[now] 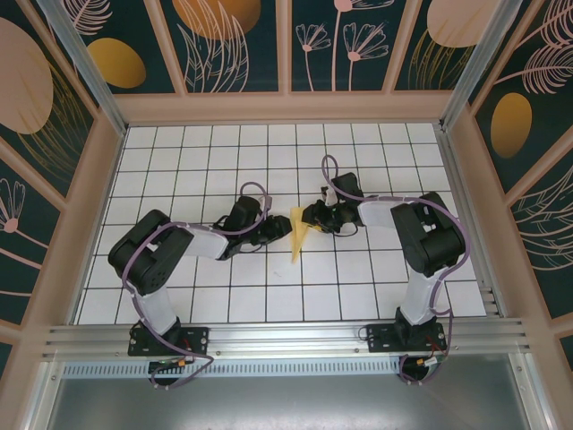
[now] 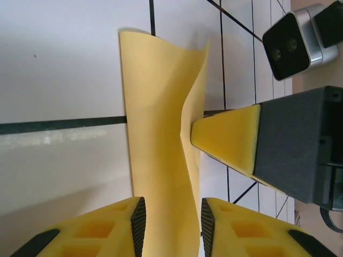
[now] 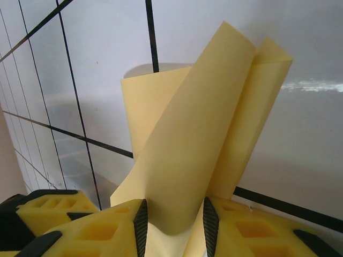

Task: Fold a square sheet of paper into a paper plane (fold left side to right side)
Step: Fold the wing for the fifth time at the center of the table.

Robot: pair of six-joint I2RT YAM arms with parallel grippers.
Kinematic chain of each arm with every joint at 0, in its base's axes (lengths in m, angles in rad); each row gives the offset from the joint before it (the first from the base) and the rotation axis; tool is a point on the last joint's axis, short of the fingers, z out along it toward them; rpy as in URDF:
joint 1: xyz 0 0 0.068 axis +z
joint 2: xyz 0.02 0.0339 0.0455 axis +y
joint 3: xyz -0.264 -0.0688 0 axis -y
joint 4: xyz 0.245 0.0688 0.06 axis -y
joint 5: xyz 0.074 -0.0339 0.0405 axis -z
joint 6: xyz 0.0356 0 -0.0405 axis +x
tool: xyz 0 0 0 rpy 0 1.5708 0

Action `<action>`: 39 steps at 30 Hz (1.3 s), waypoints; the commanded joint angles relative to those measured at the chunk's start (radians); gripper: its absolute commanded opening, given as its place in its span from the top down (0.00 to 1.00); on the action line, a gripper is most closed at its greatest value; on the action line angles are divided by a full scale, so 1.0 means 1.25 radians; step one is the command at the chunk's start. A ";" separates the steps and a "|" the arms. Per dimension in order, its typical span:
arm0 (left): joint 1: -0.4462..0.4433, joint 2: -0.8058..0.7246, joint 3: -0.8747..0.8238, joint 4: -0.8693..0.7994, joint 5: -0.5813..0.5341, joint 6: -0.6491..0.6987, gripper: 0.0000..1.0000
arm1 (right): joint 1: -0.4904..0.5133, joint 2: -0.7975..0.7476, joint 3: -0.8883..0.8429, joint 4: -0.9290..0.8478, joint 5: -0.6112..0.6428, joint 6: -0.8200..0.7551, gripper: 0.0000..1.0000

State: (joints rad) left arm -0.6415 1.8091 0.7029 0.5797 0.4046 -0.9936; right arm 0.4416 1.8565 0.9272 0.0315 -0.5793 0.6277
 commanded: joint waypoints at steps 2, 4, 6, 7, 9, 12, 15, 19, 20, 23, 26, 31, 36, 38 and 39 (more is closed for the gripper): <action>0.003 0.033 0.044 0.033 0.040 -0.005 0.64 | 0.021 0.059 -0.002 -0.030 0.046 -0.027 0.63; 0.002 0.044 0.050 0.033 0.044 -0.005 0.64 | 0.022 0.060 -0.002 -0.032 0.047 -0.030 0.63; 0.003 0.058 0.057 0.038 0.051 -0.007 0.64 | 0.022 0.060 -0.001 -0.035 0.048 -0.032 0.63; 0.003 0.064 0.062 0.040 0.056 -0.009 0.64 | 0.024 0.059 0.001 -0.035 0.049 -0.032 0.63; 0.002 0.076 0.072 0.044 0.061 -0.011 0.64 | 0.024 0.059 0.001 -0.036 0.050 -0.033 0.63; 0.003 0.091 0.083 0.048 0.068 -0.013 0.65 | 0.025 0.059 0.002 -0.039 0.050 -0.034 0.63; 0.002 0.102 0.088 0.053 0.073 -0.016 0.70 | 0.026 0.061 0.006 -0.045 0.055 -0.038 0.63; 0.002 0.111 0.088 0.045 0.062 -0.016 0.82 | 0.026 0.061 0.007 -0.051 0.058 -0.042 0.63; 0.003 0.112 0.088 0.041 0.056 -0.016 0.85 | 0.027 0.061 0.007 -0.051 0.058 -0.043 0.63; 0.002 0.114 0.085 0.026 0.040 -0.010 0.90 | 0.026 0.061 0.008 -0.052 0.058 -0.043 0.63; 0.003 0.114 0.087 0.009 0.031 -0.001 0.92 | 0.027 0.060 0.009 -0.054 0.058 -0.044 0.63; 0.003 0.117 0.082 0.002 0.024 0.000 0.94 | 0.026 0.061 0.010 -0.057 0.060 -0.046 0.63; 0.002 0.112 0.067 -0.004 0.011 0.000 0.96 | 0.026 0.062 0.011 -0.060 0.062 -0.047 0.62; 0.002 0.112 0.063 -0.005 0.008 0.000 0.96 | 0.027 0.063 0.011 -0.060 0.062 -0.048 0.62; 0.002 0.112 0.061 -0.004 0.008 -0.001 0.96 | 0.026 0.063 0.010 -0.060 0.063 -0.048 0.62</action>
State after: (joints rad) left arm -0.6415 1.9320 0.7925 0.5865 0.4362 -1.0145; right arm 0.4473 1.8622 0.9478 -0.0048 -0.5716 0.6014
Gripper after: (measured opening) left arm 0.063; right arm 0.375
